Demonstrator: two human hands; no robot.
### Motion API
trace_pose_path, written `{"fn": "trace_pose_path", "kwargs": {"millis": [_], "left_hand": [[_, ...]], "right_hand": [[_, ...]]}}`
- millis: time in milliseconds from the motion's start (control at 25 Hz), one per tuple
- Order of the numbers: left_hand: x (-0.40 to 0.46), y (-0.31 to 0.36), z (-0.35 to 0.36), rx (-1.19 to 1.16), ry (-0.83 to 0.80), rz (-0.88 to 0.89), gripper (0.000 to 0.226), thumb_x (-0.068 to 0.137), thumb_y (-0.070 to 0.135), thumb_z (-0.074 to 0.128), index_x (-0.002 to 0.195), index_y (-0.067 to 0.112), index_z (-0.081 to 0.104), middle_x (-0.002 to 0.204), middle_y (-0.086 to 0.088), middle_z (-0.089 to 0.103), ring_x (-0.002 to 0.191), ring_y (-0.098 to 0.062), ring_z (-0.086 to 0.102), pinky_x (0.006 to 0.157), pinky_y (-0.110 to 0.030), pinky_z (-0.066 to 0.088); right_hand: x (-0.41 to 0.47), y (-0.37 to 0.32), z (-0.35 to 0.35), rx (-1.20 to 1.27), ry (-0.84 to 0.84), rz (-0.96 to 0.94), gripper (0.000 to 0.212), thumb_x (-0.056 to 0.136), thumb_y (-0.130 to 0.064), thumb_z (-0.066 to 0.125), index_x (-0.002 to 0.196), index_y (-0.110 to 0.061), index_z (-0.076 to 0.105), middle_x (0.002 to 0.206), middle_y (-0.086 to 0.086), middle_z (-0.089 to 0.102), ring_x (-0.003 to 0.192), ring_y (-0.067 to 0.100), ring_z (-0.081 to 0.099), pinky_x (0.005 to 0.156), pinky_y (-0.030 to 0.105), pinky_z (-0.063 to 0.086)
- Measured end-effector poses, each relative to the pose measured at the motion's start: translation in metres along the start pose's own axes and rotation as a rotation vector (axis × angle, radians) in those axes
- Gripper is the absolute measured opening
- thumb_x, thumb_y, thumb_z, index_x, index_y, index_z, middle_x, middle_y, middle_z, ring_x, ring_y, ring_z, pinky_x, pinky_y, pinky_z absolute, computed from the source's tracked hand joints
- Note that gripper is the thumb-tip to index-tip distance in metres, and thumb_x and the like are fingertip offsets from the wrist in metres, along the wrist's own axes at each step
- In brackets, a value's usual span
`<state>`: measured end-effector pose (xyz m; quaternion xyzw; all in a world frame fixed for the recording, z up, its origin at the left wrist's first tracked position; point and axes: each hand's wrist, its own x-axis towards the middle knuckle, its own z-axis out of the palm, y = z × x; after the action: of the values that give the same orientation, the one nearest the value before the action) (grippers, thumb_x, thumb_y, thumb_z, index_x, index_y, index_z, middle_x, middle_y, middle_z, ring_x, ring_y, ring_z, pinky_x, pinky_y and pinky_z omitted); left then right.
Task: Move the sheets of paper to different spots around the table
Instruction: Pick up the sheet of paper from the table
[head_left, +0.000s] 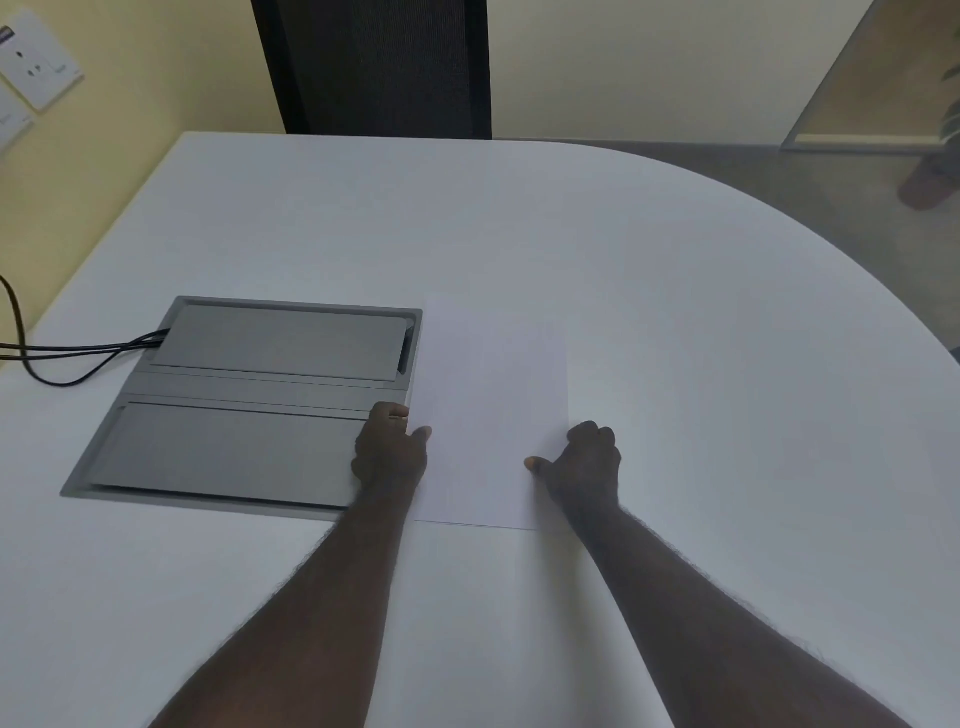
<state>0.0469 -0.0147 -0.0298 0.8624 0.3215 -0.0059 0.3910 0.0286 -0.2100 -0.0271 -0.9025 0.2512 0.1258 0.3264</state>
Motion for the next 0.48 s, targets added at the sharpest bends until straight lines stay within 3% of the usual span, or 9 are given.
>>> {"fn": "trace_pose_path", "kwargs": {"millis": [80,240,480], "left_hand": [[0.001,-0.005,0.001,-0.070,0.021,0.047,0.023,0.079,0.017,0.074,0.100,0.014,0.065,0.086,0.002,0.064,0.092,-0.028,0.064,0.083,-0.034,0.047],[0.001,-0.011,0.002,-0.152,0.049,0.071,0.023,0.080,0.015,0.075,0.100,0.005,0.071,0.088,-0.010,0.072,0.082,-0.021,0.062,0.076,-0.023,0.039],[0.002,-0.017,-0.003,-0.224,0.006,0.055,0.024,0.081,0.018,0.074,0.102,0.006,0.074,0.087,-0.009,0.074,0.081,-0.021,0.063,0.079,-0.025,0.045]], "right_hand": [[0.001,0.001,0.000,0.008,0.004,-0.005,0.062,0.072,-0.032,0.083,0.118,-0.005,0.050,0.117,0.009,0.049,0.116,0.031,0.051,0.090,0.044,0.050],[0.011,0.001,-0.002,0.056,-0.023,0.047,0.061,0.072,-0.031,0.083,0.119,-0.006,0.054,0.121,0.009,0.052,0.115,0.029,0.054,0.087,0.038,0.047],[0.025,0.010,0.002,0.191,0.072,0.066,0.034,0.085,-0.027,0.069,0.113,-0.009,0.059,0.118,0.010,0.062,0.106,0.026,0.059,0.084,0.028,0.041]]}}
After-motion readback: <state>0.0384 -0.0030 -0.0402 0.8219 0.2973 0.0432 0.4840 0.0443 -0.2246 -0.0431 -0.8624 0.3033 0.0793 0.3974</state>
